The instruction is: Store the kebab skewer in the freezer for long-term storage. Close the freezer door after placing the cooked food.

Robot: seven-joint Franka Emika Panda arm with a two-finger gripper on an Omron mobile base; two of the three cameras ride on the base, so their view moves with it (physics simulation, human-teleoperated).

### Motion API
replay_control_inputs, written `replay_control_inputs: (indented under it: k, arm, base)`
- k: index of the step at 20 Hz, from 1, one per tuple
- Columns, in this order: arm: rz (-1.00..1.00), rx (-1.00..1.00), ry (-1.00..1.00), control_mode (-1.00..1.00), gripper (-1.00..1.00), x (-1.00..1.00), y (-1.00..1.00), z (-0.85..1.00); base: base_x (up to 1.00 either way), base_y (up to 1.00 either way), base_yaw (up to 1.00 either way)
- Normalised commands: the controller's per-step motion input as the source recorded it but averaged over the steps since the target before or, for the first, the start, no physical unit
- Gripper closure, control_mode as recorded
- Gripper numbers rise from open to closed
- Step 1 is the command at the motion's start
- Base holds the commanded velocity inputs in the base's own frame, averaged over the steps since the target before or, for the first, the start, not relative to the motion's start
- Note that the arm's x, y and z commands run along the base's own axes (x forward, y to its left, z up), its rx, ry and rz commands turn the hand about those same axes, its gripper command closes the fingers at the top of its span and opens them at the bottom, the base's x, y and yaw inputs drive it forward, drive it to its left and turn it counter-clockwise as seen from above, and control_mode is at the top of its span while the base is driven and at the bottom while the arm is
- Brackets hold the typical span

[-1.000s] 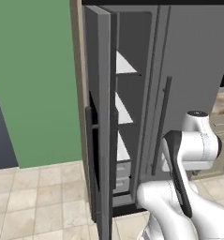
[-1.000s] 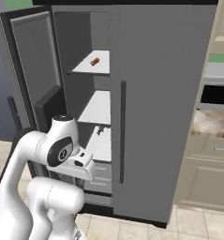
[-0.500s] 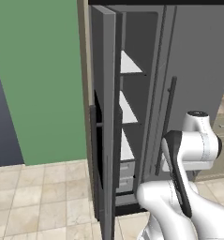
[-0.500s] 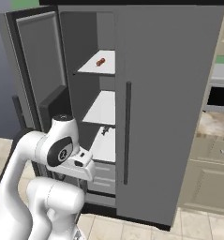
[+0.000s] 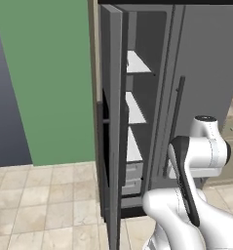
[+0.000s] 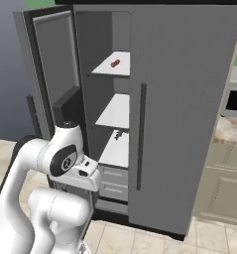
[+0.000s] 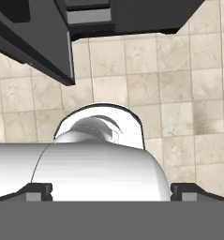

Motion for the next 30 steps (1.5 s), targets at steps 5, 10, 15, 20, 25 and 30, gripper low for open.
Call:
replay_control_inputs:
  k: [5, 10, 15, 20, 25, 30]
  arm:
    - [0.0, 0.0, 0.0, 1.0, -1.0, 0.0, 0.0, 0.0]
    - [0.0, 0.0, 0.0, -1.0, -1.0, -0.01, 0.01, 0.0]
    - [-0.15, 0.0, -0.02, -1.0, -1.0, 0.08, 0.26, 0.0]
    - [-0.36, 0.0, -0.09, -1.0, -1.0, 0.17, 0.71, -0.01]
    - [-0.42, -0.07, -0.18, -1.0, -1.0, 0.43, 0.82, 0.0]
    - [-0.33, -0.2, -0.21, -1.0, -1.0, 0.21, 0.51, 0.0]
  base:
    - [-0.31, 0.13, 0.04]
    - [-0.12, 0.08, 0.0]
    - [0.0, 0.0, 0.0]
    - [0.0, 0.0, 0.0]
    - [0.0, 0.0, 0.0]
    - [0.0, 0.0, 0.0]
